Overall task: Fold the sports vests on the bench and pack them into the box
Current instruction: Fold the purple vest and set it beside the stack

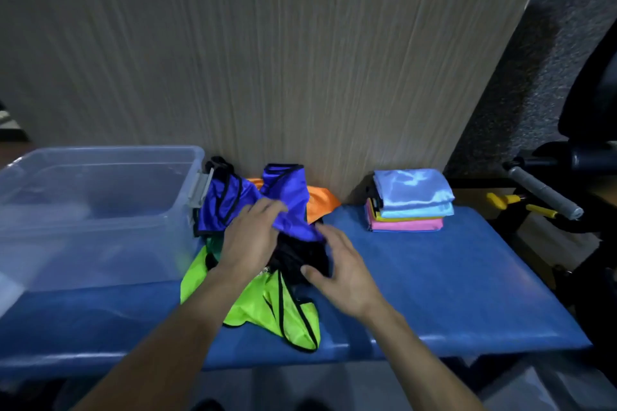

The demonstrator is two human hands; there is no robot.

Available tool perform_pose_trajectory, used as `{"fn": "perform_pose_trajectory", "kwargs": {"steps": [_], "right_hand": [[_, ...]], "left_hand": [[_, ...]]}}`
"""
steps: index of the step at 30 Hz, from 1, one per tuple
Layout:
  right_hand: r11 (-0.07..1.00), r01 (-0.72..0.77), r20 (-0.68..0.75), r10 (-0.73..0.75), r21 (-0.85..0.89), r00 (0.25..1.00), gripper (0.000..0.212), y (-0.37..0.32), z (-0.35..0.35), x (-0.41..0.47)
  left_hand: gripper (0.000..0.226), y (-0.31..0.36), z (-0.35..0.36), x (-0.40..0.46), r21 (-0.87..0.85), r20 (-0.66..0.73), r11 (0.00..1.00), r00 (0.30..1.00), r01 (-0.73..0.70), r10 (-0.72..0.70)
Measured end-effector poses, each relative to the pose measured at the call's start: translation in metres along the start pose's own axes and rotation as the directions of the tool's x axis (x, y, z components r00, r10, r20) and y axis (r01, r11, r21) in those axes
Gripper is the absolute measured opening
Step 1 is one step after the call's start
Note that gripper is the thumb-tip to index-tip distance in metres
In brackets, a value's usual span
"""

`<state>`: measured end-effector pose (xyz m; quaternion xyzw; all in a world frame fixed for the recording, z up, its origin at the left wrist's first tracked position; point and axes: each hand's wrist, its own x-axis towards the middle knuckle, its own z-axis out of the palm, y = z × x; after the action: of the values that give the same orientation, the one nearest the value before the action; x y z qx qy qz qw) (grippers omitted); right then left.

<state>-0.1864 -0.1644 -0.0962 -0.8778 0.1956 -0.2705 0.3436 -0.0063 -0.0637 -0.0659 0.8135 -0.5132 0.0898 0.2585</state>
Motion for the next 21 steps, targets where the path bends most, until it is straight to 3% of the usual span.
{"fn": "perform_pose_trajectory", "kwargs": {"steps": [2, 3, 6, 7, 10, 12, 14, 16, 17, 20, 21], "right_hand": [[0.993, 0.032, -0.082, -0.023, 0.114, 0.996, 0.08, -0.014, -0.004, 0.003], [0.982, 0.042, -0.126, -0.019, 0.185, 0.992, 0.072, -0.022, -0.009, 0.006], [0.919, -0.004, -0.163, 0.074, 0.394, 0.984, 0.024, -0.039, -0.025, 0.004], [0.887, -0.026, -0.162, 0.113, 0.461, 0.98, 0.02, -0.04, -0.032, 0.004], [0.781, -0.027, -0.242, 0.226, 0.623, 0.943, 0.017, -0.045, -0.057, -0.004], [0.693, -0.039, -0.256, 0.317, 0.72, 0.913, 0.035, -0.045, -0.079, -0.006], [0.616, -0.098, -0.235, 0.437, 0.782, 0.868, 0.038, -0.028, -0.1, -0.007], [0.67, -0.222, -0.23, 0.517, 0.709, 0.825, 0.02, -0.006, -0.115, -0.007], [0.694, -0.272, -0.237, 0.543, 0.666, 0.806, 0.013, 0.003, -0.119, -0.008], [0.708, -0.344, -0.283, 0.607, 0.616, 0.743, 0.009, 0.009, -0.115, -0.018], [0.649, -0.358, -0.242, 0.649, 0.671, 0.722, 0.007, 0.008, -0.111, -0.021]], "left_hand": [[0.033, 0.024, -0.017, -0.005, -0.214, -0.144, 0.968, 0.984, -0.13, 0.101], [0.029, 0.038, -0.025, -0.01, -0.325, -0.179, 0.925, 0.974, -0.195, 0.142], [0.017, 0.069, -0.045, -0.023, -0.548, -0.229, 0.792, 0.959, -0.27, 0.168], [0.016, 0.07, -0.046, -0.023, -0.577, -0.239, 0.774, 0.96, -0.259, 0.143], [0.014, 0.057, -0.035, -0.016, -0.689, -0.107, 0.717, 0.993, -0.106, 0.044], [0.015, 0.051, -0.023, -0.015, -0.718, 0.047, 0.694, 0.99, -0.06, 0.134], [0.022, 0.048, -0.008, -0.022, -0.592, 0.172, 0.792, 0.936, -0.15, 0.306], [0.016, 0.041, 0.002, -0.028, -0.469, 0.302, 0.867, 0.891, -0.17, 0.339], [0.015, 0.04, 0.002, -0.028, -0.499, 0.339, 0.859, 0.887, -0.114, 0.315], [0.011, 0.048, -0.02, -0.022, -0.743, 0.255, 0.663, 0.953, 0.086, 0.162], [0.016, 0.051, -0.031, -0.016, -0.78, 0.174, 0.62, 0.981, 0.086, 0.081]]}}
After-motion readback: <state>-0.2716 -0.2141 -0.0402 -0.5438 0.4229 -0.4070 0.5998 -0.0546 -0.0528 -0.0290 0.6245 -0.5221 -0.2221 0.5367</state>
